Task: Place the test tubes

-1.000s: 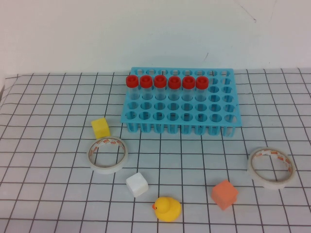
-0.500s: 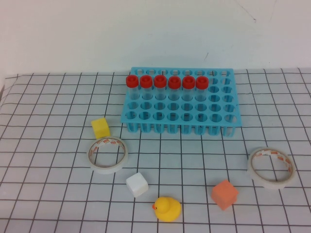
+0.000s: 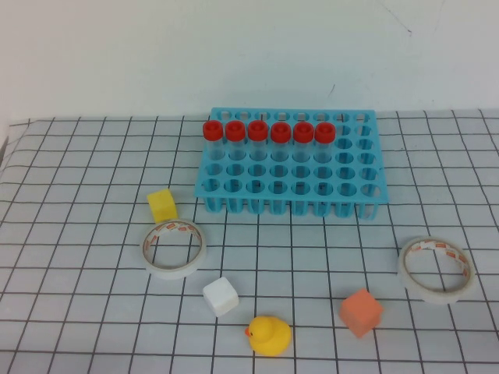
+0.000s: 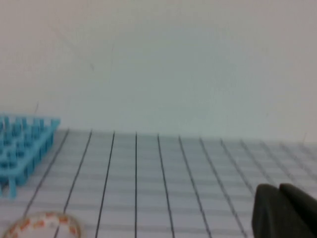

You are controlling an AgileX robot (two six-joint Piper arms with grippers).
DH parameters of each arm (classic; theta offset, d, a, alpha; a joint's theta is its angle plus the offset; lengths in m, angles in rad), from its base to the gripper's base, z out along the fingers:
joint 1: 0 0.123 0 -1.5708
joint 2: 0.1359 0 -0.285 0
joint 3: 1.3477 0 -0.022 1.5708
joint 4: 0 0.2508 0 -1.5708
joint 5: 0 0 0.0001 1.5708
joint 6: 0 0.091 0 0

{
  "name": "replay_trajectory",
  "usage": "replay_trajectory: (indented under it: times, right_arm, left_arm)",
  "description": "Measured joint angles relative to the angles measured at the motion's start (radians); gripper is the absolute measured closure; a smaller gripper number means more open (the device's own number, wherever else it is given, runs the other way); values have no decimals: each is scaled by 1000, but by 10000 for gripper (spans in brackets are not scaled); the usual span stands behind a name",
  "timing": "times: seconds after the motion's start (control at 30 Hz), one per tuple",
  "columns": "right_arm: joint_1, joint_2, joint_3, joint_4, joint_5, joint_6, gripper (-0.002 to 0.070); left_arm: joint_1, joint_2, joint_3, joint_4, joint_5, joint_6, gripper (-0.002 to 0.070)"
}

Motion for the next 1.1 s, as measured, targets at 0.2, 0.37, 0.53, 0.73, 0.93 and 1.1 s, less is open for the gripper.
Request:
replay_trajectory:
  times: [0.2,0.37,0.53,0.73,0.93,1.1]
  right_arm:
    - [10,0,141,4,-2,-11,678]
    - [30,0,177,-36,7,81,678]
    - [38,0,175,-43,117,106,678]
    - [38,0,171,-39,137,108,678]
    - [38,0,169,-38,140,108,678]
    - [38,0,169,-38,141,108,678]
  left_arm:
    - [0,0,0,0,0,0,676]
    - [0,0,0,0,0,0,676]
    - [0,0,0,2,0,0,676]
    - [0,0,0,2,0,0,676]
    - [0,0,0,2,0,0,676]
    - [0,0,0,2,0,0,676]
